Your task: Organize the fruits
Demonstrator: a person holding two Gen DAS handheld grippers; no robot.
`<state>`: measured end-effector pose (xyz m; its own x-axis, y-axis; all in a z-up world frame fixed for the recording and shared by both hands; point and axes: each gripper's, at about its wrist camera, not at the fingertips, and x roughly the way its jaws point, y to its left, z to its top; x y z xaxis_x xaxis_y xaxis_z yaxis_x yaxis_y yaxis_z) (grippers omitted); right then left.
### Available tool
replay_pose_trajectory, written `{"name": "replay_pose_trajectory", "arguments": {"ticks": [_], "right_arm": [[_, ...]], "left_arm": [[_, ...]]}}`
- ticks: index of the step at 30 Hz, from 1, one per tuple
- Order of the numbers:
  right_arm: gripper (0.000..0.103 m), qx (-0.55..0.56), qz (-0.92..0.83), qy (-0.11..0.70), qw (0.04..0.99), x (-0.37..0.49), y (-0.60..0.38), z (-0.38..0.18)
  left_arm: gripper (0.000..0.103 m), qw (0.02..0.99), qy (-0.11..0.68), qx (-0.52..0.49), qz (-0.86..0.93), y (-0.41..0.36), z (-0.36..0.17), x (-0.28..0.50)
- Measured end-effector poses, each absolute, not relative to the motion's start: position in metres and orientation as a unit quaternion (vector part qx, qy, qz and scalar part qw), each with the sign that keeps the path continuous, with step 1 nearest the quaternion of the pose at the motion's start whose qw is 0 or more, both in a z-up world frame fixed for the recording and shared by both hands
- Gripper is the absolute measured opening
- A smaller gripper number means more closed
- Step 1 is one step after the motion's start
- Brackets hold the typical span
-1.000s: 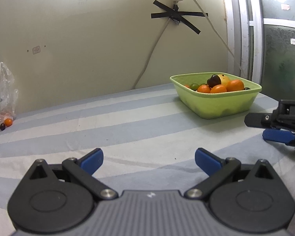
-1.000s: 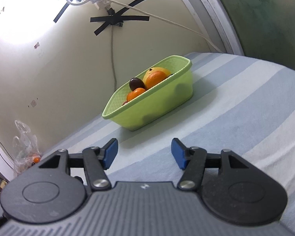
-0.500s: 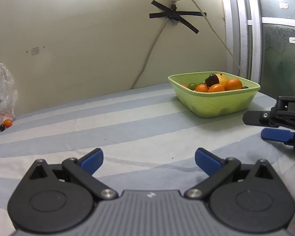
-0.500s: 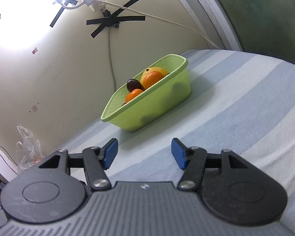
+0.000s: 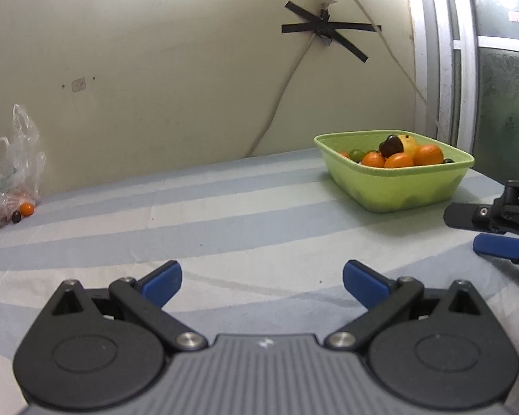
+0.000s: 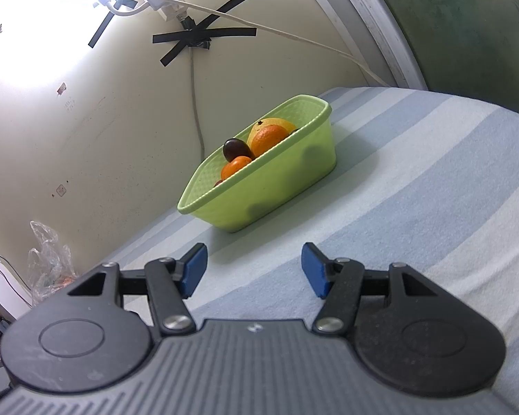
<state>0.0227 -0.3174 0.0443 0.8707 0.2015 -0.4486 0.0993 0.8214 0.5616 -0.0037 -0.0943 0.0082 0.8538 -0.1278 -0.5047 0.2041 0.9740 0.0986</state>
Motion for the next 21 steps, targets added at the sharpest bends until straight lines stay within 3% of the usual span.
{"name": "replay_pose_trajectory", "arguments": {"ticks": [13,21], "right_arm": [[0.066,0.296,0.036,0.249,0.922,0.022,-0.318,0.044],[0.067,0.294,0.042,0.244,0.923,0.022,-0.318,0.045]], "left_arm": [[0.103,0.941,0.311,0.084,-0.105,-0.095,0.013,-0.011],[0.103,0.945,0.298,0.087,-0.103,-0.091,0.028,-0.019]]}}
